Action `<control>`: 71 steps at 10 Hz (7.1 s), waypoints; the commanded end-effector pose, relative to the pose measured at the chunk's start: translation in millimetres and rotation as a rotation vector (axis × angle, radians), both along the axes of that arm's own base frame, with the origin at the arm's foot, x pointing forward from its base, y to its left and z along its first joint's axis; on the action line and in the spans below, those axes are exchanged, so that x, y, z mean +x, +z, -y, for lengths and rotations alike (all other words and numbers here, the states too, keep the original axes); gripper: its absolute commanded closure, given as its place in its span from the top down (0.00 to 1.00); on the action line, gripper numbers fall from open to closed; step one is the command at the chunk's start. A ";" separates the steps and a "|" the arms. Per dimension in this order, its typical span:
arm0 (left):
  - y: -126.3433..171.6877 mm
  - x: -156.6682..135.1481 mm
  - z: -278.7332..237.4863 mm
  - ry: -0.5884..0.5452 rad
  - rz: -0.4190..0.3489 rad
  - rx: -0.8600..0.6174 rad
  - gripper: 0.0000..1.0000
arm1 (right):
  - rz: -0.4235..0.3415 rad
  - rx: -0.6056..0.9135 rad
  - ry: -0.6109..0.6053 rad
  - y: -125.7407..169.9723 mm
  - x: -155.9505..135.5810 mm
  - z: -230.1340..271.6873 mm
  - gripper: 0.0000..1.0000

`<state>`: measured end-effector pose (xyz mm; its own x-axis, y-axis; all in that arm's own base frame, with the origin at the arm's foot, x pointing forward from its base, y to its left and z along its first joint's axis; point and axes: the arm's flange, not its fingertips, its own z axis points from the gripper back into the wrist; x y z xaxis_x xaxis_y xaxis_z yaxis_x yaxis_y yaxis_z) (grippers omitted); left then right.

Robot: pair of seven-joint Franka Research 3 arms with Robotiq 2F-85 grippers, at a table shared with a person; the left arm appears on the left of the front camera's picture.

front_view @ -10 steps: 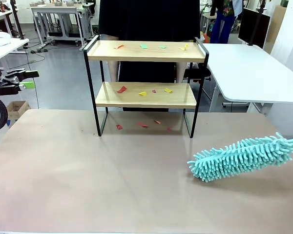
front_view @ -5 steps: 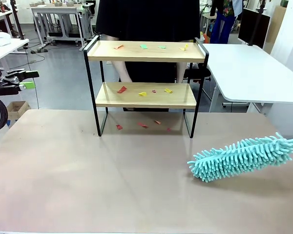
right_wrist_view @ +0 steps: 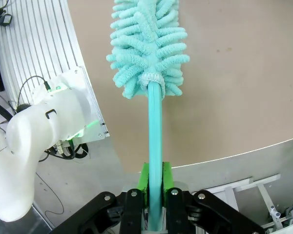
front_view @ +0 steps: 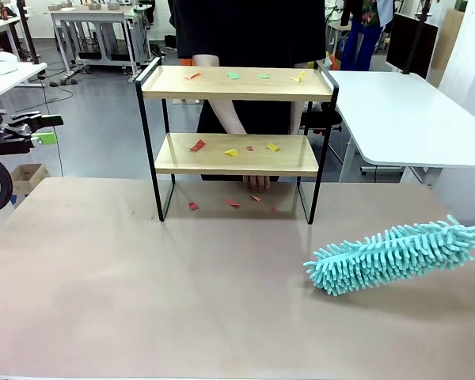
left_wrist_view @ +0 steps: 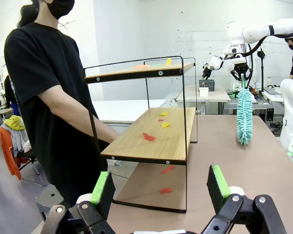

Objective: Clean the shelf.
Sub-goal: Clean the specific section of the Shelf indicated by the human with the Duster.

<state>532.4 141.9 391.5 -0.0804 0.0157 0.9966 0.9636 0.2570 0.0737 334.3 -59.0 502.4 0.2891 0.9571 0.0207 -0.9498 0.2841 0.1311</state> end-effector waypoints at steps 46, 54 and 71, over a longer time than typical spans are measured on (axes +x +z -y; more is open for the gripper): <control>2.2 -1.0 0.3 -0.003 0.012 0.005 1.00 | 0.223 0.331 -0.980 -114.3 64.9 -448.3 0.13; 2.2 -1.0 0.3 -0.003 0.012 0.005 1.00 | 0.266 0.356 -1.099 -113.1 60.3 -457.3 0.13; 2.2 -1.0 0.3 -0.003 0.012 0.005 1.00 | 0.240 0.307 -1.276 -160.1 77.9 -568.7 0.13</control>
